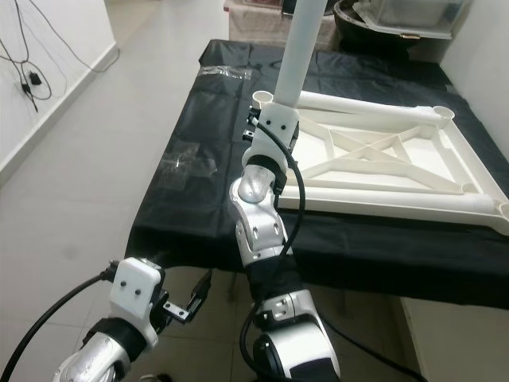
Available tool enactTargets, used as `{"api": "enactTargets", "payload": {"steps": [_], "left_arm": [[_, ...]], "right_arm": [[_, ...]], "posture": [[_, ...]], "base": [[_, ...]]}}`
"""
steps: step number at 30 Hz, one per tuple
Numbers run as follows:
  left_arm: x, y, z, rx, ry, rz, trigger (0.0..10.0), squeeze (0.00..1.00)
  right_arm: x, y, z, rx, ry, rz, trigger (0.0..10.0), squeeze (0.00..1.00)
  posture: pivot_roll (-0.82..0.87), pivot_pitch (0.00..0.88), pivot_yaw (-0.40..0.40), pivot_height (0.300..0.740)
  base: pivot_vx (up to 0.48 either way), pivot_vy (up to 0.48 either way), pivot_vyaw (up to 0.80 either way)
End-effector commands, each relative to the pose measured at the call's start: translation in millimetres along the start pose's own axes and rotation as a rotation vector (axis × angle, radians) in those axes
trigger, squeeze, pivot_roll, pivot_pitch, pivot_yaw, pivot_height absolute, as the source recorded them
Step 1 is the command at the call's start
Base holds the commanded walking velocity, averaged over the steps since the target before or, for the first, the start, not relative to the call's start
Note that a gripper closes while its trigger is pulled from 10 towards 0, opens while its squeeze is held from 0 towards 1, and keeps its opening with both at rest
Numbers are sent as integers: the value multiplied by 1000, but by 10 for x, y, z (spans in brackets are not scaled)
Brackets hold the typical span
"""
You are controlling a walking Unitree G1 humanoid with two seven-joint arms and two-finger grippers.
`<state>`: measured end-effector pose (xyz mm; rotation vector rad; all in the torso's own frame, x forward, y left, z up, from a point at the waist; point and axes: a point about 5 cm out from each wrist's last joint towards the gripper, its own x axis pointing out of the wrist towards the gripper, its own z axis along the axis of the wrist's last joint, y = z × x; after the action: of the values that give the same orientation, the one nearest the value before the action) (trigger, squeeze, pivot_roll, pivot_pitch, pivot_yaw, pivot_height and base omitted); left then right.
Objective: Building children table
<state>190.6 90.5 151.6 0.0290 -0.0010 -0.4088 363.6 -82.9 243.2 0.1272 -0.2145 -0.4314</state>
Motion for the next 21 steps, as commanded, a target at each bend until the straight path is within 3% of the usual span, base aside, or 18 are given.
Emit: {"api": "enactTargets", "payload": {"steps": [1, 8, 12, 21], "left_arm": [[-4, 4, -39, 1, 27, -1, 10000, 0], [10, -1, -38, 3, 26, -6, 10000, 0], [11, -3, -42, 5, 26, -4, 10000, 0], [11, -3, -42, 5, 26, -4, 10000, 0]], "right_arm": [[-208, 99, -467, -27, 237, -48, 0, 0], [-217, 215, -427, -55, 215, -31, 0, 0], [-246, 266, -507, -151, 232, 9, 0, 0], [-246, 266, -507, -151, 232, 9, 0, 0]], "posture": [[68, 197, -64, 740], [73, 195, -68, 740], [71, 190, -73, 740], [71, 190, -73, 740]], "base": [[0, 0, 0], [0, 0, 0], [0, 0, 0], [0, 0, 0]]}}
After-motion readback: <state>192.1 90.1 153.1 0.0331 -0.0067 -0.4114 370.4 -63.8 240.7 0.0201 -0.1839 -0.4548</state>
